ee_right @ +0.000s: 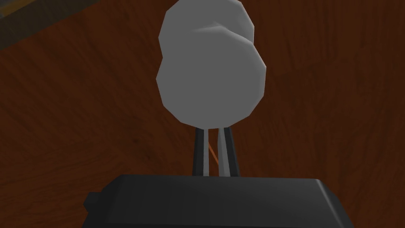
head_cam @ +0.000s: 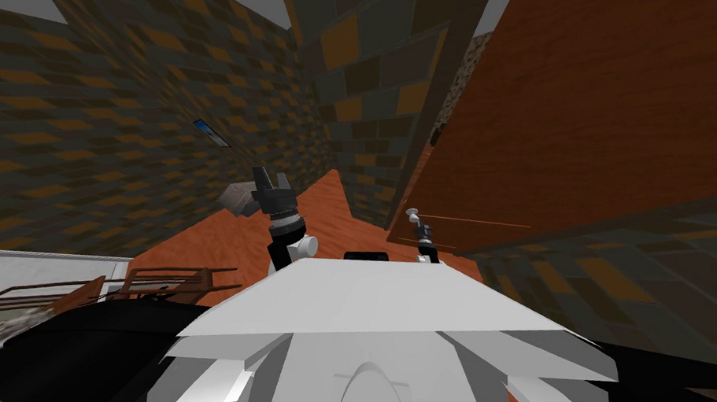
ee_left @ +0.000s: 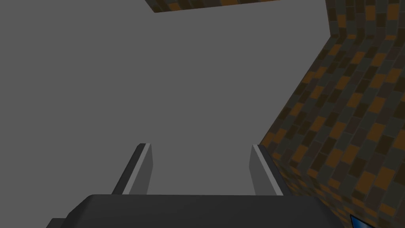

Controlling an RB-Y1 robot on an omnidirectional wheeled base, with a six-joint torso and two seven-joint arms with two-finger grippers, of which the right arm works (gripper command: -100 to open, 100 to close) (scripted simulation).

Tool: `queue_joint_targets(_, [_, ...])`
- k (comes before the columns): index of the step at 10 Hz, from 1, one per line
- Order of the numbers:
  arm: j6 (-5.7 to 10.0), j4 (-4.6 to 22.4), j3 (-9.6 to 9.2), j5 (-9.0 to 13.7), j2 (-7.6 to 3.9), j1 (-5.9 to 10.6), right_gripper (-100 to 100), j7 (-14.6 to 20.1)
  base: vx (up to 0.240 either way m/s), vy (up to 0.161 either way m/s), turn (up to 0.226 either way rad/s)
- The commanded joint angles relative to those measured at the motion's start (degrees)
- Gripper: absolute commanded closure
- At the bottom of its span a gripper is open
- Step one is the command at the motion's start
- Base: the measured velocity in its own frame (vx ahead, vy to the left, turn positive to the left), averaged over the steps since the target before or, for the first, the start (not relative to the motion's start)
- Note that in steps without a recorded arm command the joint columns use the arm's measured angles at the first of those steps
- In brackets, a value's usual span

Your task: Pull the door open

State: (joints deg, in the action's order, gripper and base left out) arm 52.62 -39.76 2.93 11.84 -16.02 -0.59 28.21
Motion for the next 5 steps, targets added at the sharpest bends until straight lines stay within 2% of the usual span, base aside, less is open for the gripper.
queue_joint_targets(1, [2.07,0.05,-0.55,-0.29,0.17,1.55,100,0.39,-0.002,0.005,0.017])
queue_joint_targets(2, [2.07,0.05,-0.55,-0.29,0.17,1.55,100,0.39,0.000,0.000,0.000])
queue_joint_targets(3, [1.43,3.12,-0.70,0.83,-0.17,1.63,-100,2.79,-0.013,-0.024,-0.039])
queue_joint_targets(5, [1.03,2.87,-1.40,1.87,-0.05,1.75,-100,5.66,-0.049,-0.021,-0.016])
